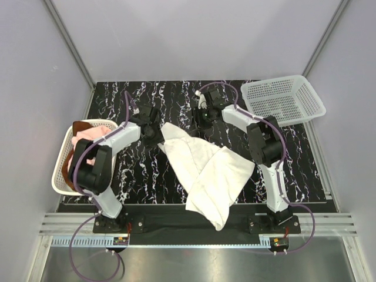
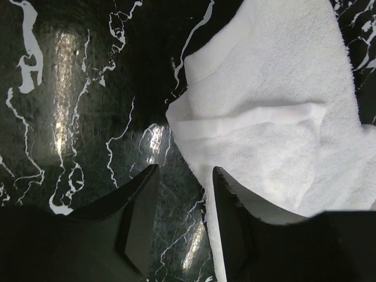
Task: Fold and stack the towels
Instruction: Flatten out the crumpled towel
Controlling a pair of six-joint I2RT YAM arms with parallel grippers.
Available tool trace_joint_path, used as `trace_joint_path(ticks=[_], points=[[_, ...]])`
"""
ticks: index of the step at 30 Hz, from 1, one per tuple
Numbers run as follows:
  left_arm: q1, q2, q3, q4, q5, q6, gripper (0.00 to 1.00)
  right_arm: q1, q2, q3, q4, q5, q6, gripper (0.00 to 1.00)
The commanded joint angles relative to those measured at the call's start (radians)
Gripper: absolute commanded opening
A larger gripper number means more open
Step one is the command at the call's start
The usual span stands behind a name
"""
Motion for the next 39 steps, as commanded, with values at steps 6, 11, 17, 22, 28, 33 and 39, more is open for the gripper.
trace_joint_path(ticks=[6,11,17,22,28,33,39], points=[[0.007,0.116,0.048,0.072,0.069,0.006,0.41,0.059,0.044,0.012,0.027,0.018,-0.03,0.48],[0.005,0.159,0.088,0.147,0.151,0.042,0.18,0.061,0.007,-0.047,0.028,0.12,-0.005,0.17],[0.007,0.233,0.27,0.074,0.149,0.104,0.0,0.059,-0.244,-0.292,-0.084,0.31,0.166,0.0],[-0.004,0.227,0.424,-0.127,-0.089,0.16,0.36,0.062,-0.451,-0.58,0.083,0.207,0.366,0.0],[-0.188,0.039,0.324,0.025,-0.025,0.276,0.44,0.062,-0.526,-0.713,0.215,0.228,0.453,0.0],[-0.258,0.157,0.416,0.005,0.083,0.198,0.45,0.062,-0.553,-0.768,0.226,0.305,0.457,0.03],[-0.325,0.34,0.538,-0.041,0.054,0.233,0.45,0.062,-0.565,-0.837,0.287,0.302,0.472,0.03]])
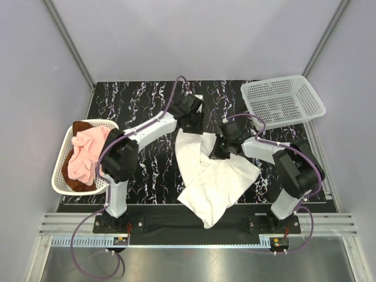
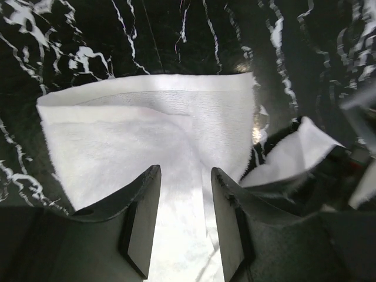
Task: Fold and stack the towels
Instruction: Flatten out the crumpled towel
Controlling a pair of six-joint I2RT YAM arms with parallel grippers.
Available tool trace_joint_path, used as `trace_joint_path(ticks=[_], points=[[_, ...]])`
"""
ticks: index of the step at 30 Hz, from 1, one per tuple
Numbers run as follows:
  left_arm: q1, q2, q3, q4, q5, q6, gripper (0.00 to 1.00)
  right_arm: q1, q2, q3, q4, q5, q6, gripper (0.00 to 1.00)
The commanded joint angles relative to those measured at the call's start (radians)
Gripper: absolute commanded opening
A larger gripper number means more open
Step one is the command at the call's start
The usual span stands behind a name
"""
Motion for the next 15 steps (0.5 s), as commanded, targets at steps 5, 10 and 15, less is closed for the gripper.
trace_joint_path(ticks=[5,10,15], points=[[-0.032,0.096,0.026,0.027,0.033,0.085,0.48,0.004,-0.051,-0.054,0.075,0.037,0.023,0.04],[-0.056,0.114,0.041,0.028,0.006,0.151,0.51,0.005,-0.051,-0.053,0.086,0.031,0.023,0.04],[-0.075,0.128,0.064,0.005,-0.042,0.197,0.55,0.004,-0.043,-0.048,0.086,0.033,0.022,0.04]])
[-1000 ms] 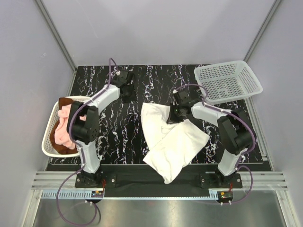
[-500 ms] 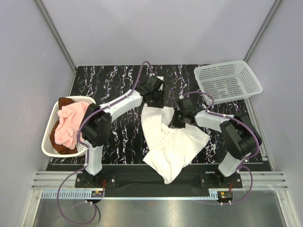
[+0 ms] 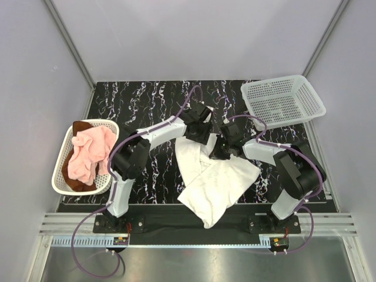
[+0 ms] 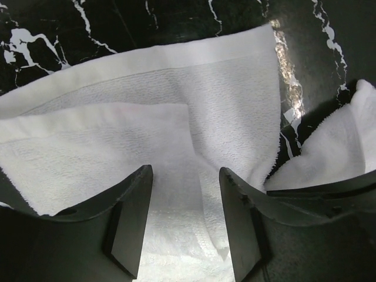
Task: Fold and stack the towels
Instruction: Flatten out the crumpled towel
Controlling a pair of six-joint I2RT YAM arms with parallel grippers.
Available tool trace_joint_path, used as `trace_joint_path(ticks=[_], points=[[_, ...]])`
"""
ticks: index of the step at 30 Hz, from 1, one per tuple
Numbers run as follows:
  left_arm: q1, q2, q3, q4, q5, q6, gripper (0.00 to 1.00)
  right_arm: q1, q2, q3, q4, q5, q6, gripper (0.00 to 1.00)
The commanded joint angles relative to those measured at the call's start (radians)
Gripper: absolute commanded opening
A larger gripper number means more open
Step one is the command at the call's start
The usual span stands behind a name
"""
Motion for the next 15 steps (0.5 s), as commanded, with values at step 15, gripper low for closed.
trace_joint_path(ticks=[15], points=[[-0.065,0.046,0.05,-0.049,-0.43,0.064,0.16,0.005,-0.051,0.007,-0.016,0.057,0.002,0.02]])
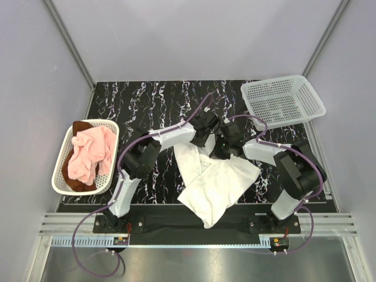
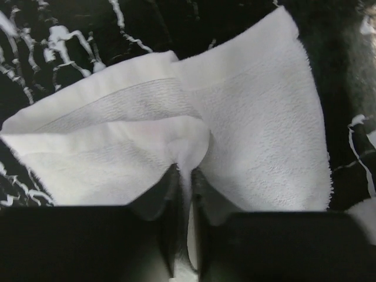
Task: Fold and stack the towels
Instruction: Flatten out the crumpled towel
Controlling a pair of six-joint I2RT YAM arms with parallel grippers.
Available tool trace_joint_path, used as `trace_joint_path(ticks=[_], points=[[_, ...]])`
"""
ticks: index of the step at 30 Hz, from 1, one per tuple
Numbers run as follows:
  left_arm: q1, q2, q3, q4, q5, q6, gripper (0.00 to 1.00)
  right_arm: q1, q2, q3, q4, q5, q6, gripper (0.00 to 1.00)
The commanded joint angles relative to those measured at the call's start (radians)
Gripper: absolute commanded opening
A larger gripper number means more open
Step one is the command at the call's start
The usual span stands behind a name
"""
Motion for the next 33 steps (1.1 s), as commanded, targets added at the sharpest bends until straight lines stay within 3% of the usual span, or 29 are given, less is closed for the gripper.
trace_joint_path(ticks=[1,2,6,14,19,22,24,25,30,33], points=[[0.002,-0.079,-0.009,0.003,-0.199,-0.016,0.04,0.004,-0.051,0.008,-0.023,0.047,-0.001,0.02],[0.01,-0.1,-0.018,0.005,-0.199,-0.027,0.0,0.005,-0.052,0.008,-0.036,0.051,-0.004,0.02],[0.111,-0.227,-0.1,0.043,-0.08,-0.105,0.0,0.005,-0.042,0.015,-0.062,0.07,-0.01,0.02],[0.326,-0.425,-0.438,0.218,0.37,-0.182,0.04,0.005,-0.005,0.038,-0.092,0.111,-0.016,0.01],[0.33,-0.425,-0.474,0.179,0.421,-0.226,0.06,0.004,0.003,0.058,-0.117,0.117,-0.018,0.01],[0.33,-0.448,-0.517,0.212,0.433,-0.237,0.19,0.004,0.003,0.061,-0.123,0.118,-0.024,0.01],[0.332,-0.442,-0.519,0.21,0.442,-0.234,0.13,0.004,-0.006,0.054,-0.118,0.118,-0.023,0.01],[0.333,-0.444,-0.519,0.212,0.46,-0.234,0.01,0.004,-0.009,0.052,-0.117,0.114,-0.021,0.02],[0.333,-0.45,-0.522,0.223,0.491,-0.246,0.0,0.004,-0.031,0.037,-0.111,0.108,-0.023,0.02],[0.358,-0.471,-0.497,0.122,0.344,-0.29,0.0,0.004,-0.046,0.035,-0.147,0.137,-0.009,0.02]])
